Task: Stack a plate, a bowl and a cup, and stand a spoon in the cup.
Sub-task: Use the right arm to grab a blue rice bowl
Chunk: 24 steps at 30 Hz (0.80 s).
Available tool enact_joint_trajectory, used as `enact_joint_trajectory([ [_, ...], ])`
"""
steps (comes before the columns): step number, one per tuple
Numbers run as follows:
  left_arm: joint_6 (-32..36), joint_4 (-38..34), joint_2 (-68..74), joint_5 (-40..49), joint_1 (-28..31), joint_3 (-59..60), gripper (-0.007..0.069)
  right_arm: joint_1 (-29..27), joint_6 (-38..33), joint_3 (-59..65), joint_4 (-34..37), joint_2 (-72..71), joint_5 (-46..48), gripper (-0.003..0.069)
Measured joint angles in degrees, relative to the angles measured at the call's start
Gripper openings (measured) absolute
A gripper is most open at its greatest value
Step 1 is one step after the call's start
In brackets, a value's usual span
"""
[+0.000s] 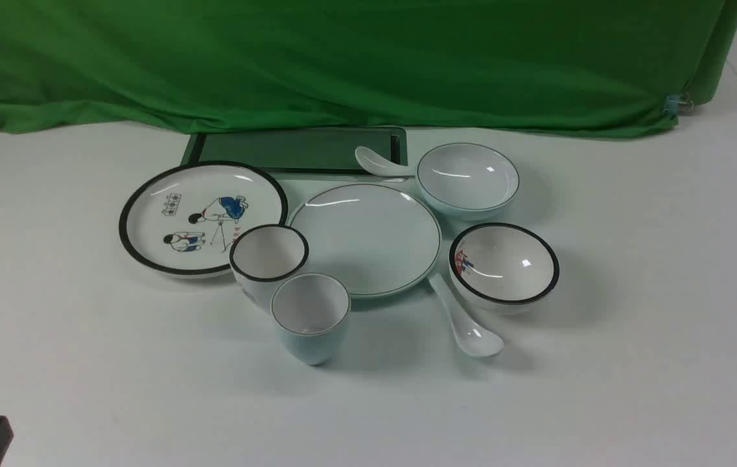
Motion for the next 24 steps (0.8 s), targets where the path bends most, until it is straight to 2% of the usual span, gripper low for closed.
enact_joint_trajectory([
  [24, 1.86, 2.82, 0.0, -0.07, 0.0, 0.0, -0.0029, 0.0, 0.0, 0.0, 0.0, 0.0, 0.0, 0.0218],
])
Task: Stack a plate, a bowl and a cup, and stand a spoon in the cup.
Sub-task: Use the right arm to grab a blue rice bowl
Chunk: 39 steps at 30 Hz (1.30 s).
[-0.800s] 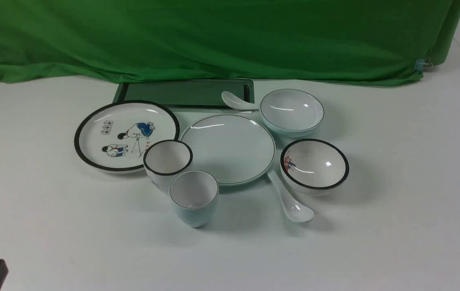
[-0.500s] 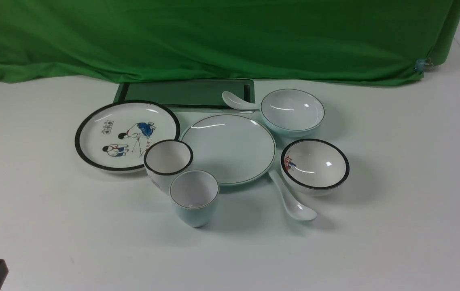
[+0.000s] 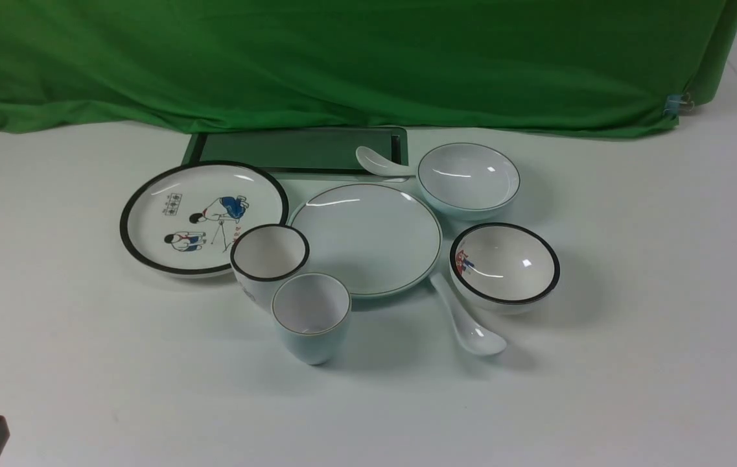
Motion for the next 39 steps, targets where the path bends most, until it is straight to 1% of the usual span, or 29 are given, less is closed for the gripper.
enact_joint_trajectory([
  [5, 0.05, 0.0, 0.0, -2.15, 0.0, 0.0, -0.0029, 0.0, -0.13, 0.0, 0.0, 0.0, 0.01, 0.0235],
  [13, 0.05, 0.04, 0.0, -3.87, 0.0, 0.0, -0.0029, 0.0, -0.37, 0.0, -0.05, 0.0, -0.48, 0.0238],
  [15, 0.05, 0.12, 0.0, -5.6, 0.0, 0.01, -0.0029, 0.0, -0.37, 0.0, -0.05, 0.0, -2.85, 0.0238],
  [17, 0.05, 0.31, 0.0, -9.84, 0.0, 0.01, -0.0029, 0.0, -0.37, 0.0, -0.05, 0.0, -7.55, 0.0238],
  [18, 0.05, 0.38, 0.0, -13.71, 0.0, 0.01, -0.0029, 0.0, -0.37, 0.0, -0.05, 0.0, -11.5, 0.0238],
  [19, 0.05, 0.38, 0.0, -14.06, 0.0, 0.01, -0.0029, 0.0, -0.37, 0.0, -0.05, 0.0, -12.23, 0.0238],
  [20, 0.05, 0.43, 0.0, -19.01, 0.0, 0.01, -0.0029, 0.0, -0.37, 0.0, -0.05, 0.0, -18.71, 0.0239],
  [21, 0.0, 0.43, 0.0, -20.49, 0.0, 0.01, -0.0029, 0.0, -0.37, 0.0, -0.05, 0.0, -19.56, 0.0239],
  [22, 0.0, 0.5, 0.0, -26.29, 0.0, 0.01, -0.0029, 0.0, 0.46, 0.0, -0.11, 0.0, -27.47, 0.0239],
  [23, 0.0, 0.55, 0.0, -29.73, 0.0, 0.01, -0.0029, 0.0, 1.24, 0.0, -0.11, 0.0, -31.04, 0.0239],
  [24, 0.0, 0.55, 0.0, -30.39, 0.0, 0.01, -0.0029, 0.0, 1.91, 0.0, -0.11, 0.0, -32.75, 0.0239],
  [25, -0.07, 0.68, 0.0, -33.58, 0.0, 0.01, -0.0029, 0.0, 2.58, 0.0, -0.11, 0.0, -35.98, 0.0239],
  [26, -0.64, 0.67, 0.0, -38.9, 0.0, 0.01, -0.0029, 0.0, 3.75, 0.0, -0.05, 0.0, -40.84, 0.0237],
  [27, -0.88, 0.6, 0.0, -39.51, 0.0, 0.01, -0.0029, 0.0, 4.15, 0.0, -0.05, 0.0, -41.59, 0.0237],
  [28, -1.51, -0.59, 0.0, -44.33, 0.0, 0.01, -0.0029, 0.0, 6.29, 0.0, -0.05, 0.06, -43.71, 0.0237],
  [29, -1.51, -1.13, 0.0, -45.46, 0.0, 0.01, -0.0029, 0.0, 6.62, 0.0, -0.05, 0.14, -43.94, 0.0236],
  [30, -1.51, -3.12, 0.06, -48.52, 0.0, 0.01, -0.0029, 0.0, 9.14, 0.0, -0.05, 0.96, -45.37, 0.0228],
  [32, -2.96, -5.73, 1.13, -51.67, 0.0, -0.5, -0.0029, 0.0, 10.75, 0.0, -0.05, 3.08, -46.08, 0.0195],
  [34, -4.86, -6.77, 4.04, -49.19, 0.0, -4.29, -0.0029, 0.0, 11.14, -1.31, -0.12, 7.0, -45.68, 0.0115],
  [36, -5.86, -6.1, 8.93, -42.79, 0.0, -10.98, -0.0029, 0.0, 10.86, -4.86, -0.22, 13.05, -45.61, 0.0038],
  [39, -6.11, -4.47, 17.33, -32.03, 0.0, -21.53, -0.0029, 0.0, 7.22, -11.65, -0.29, 22.53, -44.97, 0.0015],
])
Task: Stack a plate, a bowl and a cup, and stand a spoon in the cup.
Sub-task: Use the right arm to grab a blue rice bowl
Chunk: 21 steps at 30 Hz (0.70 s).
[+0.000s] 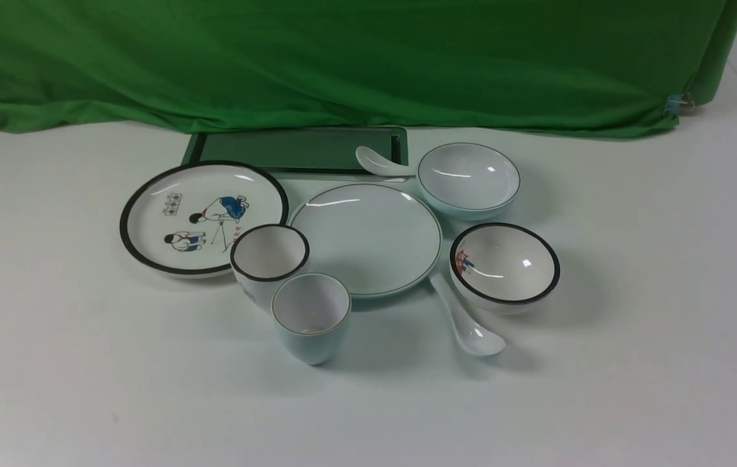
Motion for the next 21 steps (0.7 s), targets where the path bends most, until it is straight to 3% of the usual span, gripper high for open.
enact_joint_trajectory([
  [7, -2.61, -0.11, 20.82, 13.94, 0.0, -13.65, -0.0029, 0.0, -7.26, -10.59, -0.11, 23.97, 6.02, 0.0014],
  [9, -3.17, -0.53, 24.71, 19.22, -0.07, -15.91, -0.0029, 0.0, -6.75, -13.1, -0.11, 28.57, 11.29, 0.0015],
  [11, -2.32, -3.64, 31.66, 32.28, -1.21, -20.9, -0.0029, 1.36, -5.98, -20.1, -0.11, 36.53, 26.34, 0.0016],
  [12, -2.03, -4.33, 32.18, 34.38, -1.33, -21.62, -0.0029, 1.56, -5.98, -20.71, -0.11, 36.54, 27.55, 0.0016],
  [13, 1.25, -7.73, 36.48, 41.16, -2.33, -24.24, -0.0029, 3.94, -8.65, -25.9, 0.02, 42.08, 37.51, 0.0018],
  [16, 9.53, -14.27, 43.55, 50.66, -3.83, -27.1, -0.0029, 7.98, -13.74, -36.21, 0.28, 50.93, 53.07, 0.002],
  [21, 20.82, -28.66, 55.79, 56.86, -5.93, -28.71, -0.0026, 13.22, -16.8, -55.52, 1.77, 66.17, 66.33, 0.0069],
])
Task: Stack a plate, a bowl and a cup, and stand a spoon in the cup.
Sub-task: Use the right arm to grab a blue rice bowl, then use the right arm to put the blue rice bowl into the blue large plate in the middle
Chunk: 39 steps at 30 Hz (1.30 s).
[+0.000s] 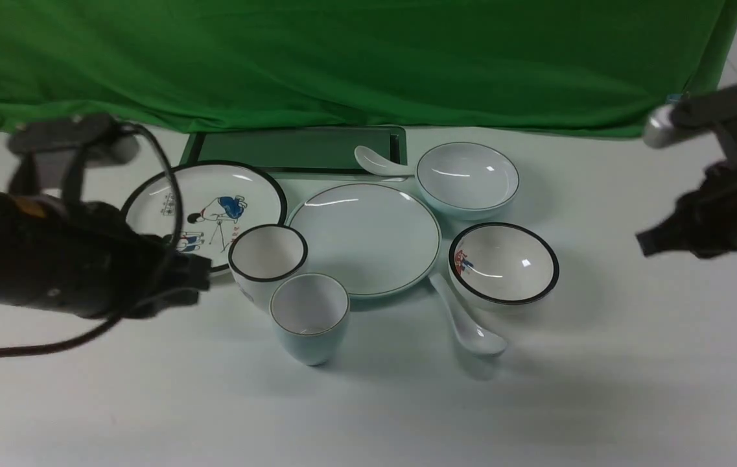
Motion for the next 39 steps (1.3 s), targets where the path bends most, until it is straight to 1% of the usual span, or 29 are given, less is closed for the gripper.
enact_joint_trajectory([
  [3, 1.92, -3.36, 4.47, 0.03, -2.18, -0.08, -0.0004, 0.49, -2.11, -12.98, 3.4, 9.59, 4.39, 0.0157],
  [5, 2.1, -3.28, 5.74, 0.03, -3.87, -0.08, 0.0015, 0.49, -2.61, -20.72, 4.97, 14.61, 6.72, 0.0211],
  [6, 2.1, -3.09, 6.01, 0.03, -4.57, -0.08, 0.0022, 0.49, -2.61, -22.4, 5.14, 16.43, 7.19, 0.0224],
  [7, 2.1, -2.48, 6.26, 0.03, -5.55, -0.1, 0.0038, 0.49, -2.61, -25.68, 5.54, 18.8, 8.16, 0.0255],
  [8, 1.35, -0.79, 6.54, -0.13, -7.4, -0.15, 0.0068, 0.56, -2.61, -32.49, 6.48, 23.32, 9.86, 0.0298],
  [9, 0.51, 0.54, 6.55, -0.46, -8.28, -0.16, 0.0084, 0.56, -2.61, -34.53, 6.83, 25.46, 10.3, 0.0316],
  [12, -4.68, 5.7, 6.62, -3.28, -10.55, -0.16, 0.0165, 0.68, -0.98, -44.25, 9.12, 33.26, 10.45, 0.0384],
  [14, -7.52, 8.01, 6.62, -5.4, -10.63, -0.21, 0.0216, 0.89, 0.4, -47.81, 9.34, 36.63, 10.38, 0.0414],
  [15, -9.26, 9.33, 6.62, -6.98, -10.63, -0.21, 0.0265, 0.96, 1.08, -50.1, 9.53, 39.5, 10.31, 0.0429],
  [16, -10.12, 9.97, 6.62, -8.27, -10.63, -0.21, 0.0293, 1.01, 1.36, -51.39, 9.54, 40.63, 10.26, 0.0435],
  [17, -10.27, 9.97, 6.62, -8.26, -10.63, -0.21, 0.03, 1.01, 1.48, -51.7, 9.64, 41.37, 10.26, 0.0435],
  [18, -10.99, 10.43, 6.64, -9.89, -10.63, -0.21, 0.0346, 1.07, 1.91, -53.37, 9.59, 43.7, 9.72, 0.0433],
  [20, -11.42, 10.5, 6.84, -11.77, -10.63, -0.21, 0.0399, 1.07, 2.04, -54.56, 9.18, 46.51, 8.26, 0.0406],
  [22, -11.42, 10.68, 6.9, -12.41, -10.63, -0.21, 0.0424, 1.07, 2.04, -54.76, 9.12, 47.91, 7.38, 0.0353],
  [23, -11.42, 10.81, 6.9, -12.44, -10.63, -0.21, 0.0434, 1.07, 2.04, -54.77, 9.12, 48.7, 7.24, 0.0306],
  [24, -11.42, 10.86, 6.9, -12.44, -10.63, -0.21, 0.0435, 1.07, 1.99, -54.77, 9.12, 48.96, 7.11, 0.026],
  [26, -11.42, 10.86, 6.9, -12.44, -10.63, -0.21, 0.0434, 1.07, 1.93, -54.77, 9.12, 49.1, 6.95, 0.0214],
  [27, -11.42, 10.86, 6.9, -12.44, -10.63, -0.21, 0.0421, 1.07, 1.82, -54.82, 9.04, 49.1, 6.83, 0.0134],
  [28, -11.42, 10.86, 6.9, -12.44, -10.63, -0.21, 0.0419, 1.07, 1.82, -54.89, 9.04, 49.1, 6.83, 0.0118],
  [29, -11.42, 10.86, 6.9, -12.44, -10.63, -0.21, 0.0402, 1.07, 2.0, -55.07, 9.22, 48.8, 6.49, 0.0081],
  [31, -11.42, 10.86, 7.25, -12.44, -10.63, -0.21, 0.0363, 1.07, 2.56, -55.07, 9.27, 47.56, 7.11, 0.0073],
  [32, -11.42, 10.86, 7.32, -12.44, -10.63, -0.21, 0.0356, 1.07, 2.55, -55.13, 9.27, 47.31, 7.25, 0.0073],
  [33, -11.42, 10.86, 8.05, -12.44, -10.63, -0.21, 0.0327, 1.0, 2.61, -55.19, 9.67, 46.08, 8.09, 0.0073],
  [34, -11.42, 10.86, 8.15, -12.44, -10.63, -0.21, 0.0327, 1.0, 2.48, -55.31, 9.76, 45.85, 8.44, 0.0073],
  [35, -11.42, 10.86, 9.32, -12.52, -10.63, -0.27, 0.0299, 1.0, 1.3, -55.78, 11.39, 44.13, 10.02, 0.0073],
  [36, -11.42, 10.86, 9.65, -12.52, -10.63, -0.27, 0.0296, 1.0, 1.3, -55.86, 11.66, 43.89, 10.02, 0.0073],
  [38, -11.42, 10.72, 11.94, -12.57, -10.63, -0.27, 0.0273, 2.39, -2.25, -56.69, 14.93, 40.75, 13.15, 0.0073],
  [39, -11.42, 10.38, 12.93, -12.7, -10.63, -0.27, 0.0269, 3.21, -2.73, -56.91, 15.65, 40.23, 13.63, 0.0073],
])
